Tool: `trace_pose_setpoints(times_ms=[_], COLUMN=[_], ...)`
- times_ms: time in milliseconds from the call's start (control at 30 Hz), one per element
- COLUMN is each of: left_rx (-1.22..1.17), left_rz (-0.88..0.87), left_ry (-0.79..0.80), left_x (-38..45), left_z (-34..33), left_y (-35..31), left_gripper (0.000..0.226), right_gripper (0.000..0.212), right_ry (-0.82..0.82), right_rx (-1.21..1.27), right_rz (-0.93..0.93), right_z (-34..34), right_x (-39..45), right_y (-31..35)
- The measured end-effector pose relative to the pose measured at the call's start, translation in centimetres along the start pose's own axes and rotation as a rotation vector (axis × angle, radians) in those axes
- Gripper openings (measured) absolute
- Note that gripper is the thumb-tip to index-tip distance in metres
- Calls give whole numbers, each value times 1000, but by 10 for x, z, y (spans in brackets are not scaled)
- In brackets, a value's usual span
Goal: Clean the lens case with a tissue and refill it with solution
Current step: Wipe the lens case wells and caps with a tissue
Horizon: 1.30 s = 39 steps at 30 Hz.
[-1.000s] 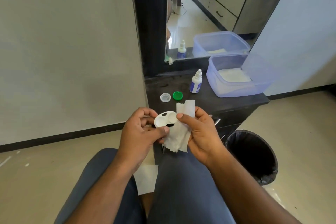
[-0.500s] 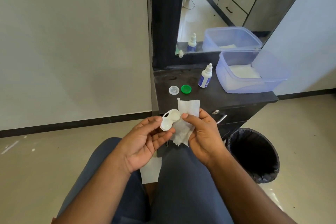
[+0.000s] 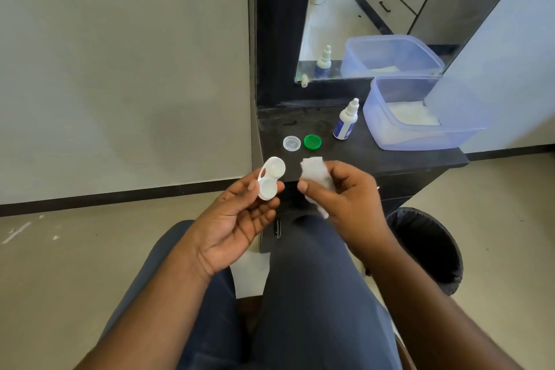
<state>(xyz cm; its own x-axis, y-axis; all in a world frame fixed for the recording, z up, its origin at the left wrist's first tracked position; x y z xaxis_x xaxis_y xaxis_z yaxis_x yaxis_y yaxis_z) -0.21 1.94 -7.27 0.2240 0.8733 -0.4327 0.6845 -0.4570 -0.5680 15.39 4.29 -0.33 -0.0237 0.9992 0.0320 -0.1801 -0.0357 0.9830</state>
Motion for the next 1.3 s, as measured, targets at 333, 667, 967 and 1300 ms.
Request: trace_pose_setpoints(times_ms=[333,667,967,1300], left_rx=[35,157,219,289], left_rz=[2,2,-19,-5], left_ry=[42,33,76,98], left_x=[-1,-3,-7,-12], left_z=[-3,-9,-15,-19], left_y=[-1,-1,-5,-4], left_gripper=[54,51,54,45], right_gripper=[32,33,25,16], right_ry=[279,368,24,205], right_rx=[-792,-842,-250,-613], right_rz=[800,776,382,837], right_z=[-39,-44,-17,-34], right_x=[-16,-23,-13,-19], right_y=[31,24,23,44])
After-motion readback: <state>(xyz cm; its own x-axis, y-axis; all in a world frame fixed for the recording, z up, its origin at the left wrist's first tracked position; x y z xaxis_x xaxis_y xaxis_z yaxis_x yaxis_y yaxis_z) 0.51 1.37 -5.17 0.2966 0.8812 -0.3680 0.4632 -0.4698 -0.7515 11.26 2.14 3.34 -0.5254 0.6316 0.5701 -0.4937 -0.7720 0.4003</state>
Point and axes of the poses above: each hand's wrist, its own x-axis towards the middle knuckle, its own z-axis out of the back of the hand, y = z × x, the point moved 8 cm from there along x, towards the middle knuckle, and after that the axes turned 4 degrees about -y, right-handed, at the moved point
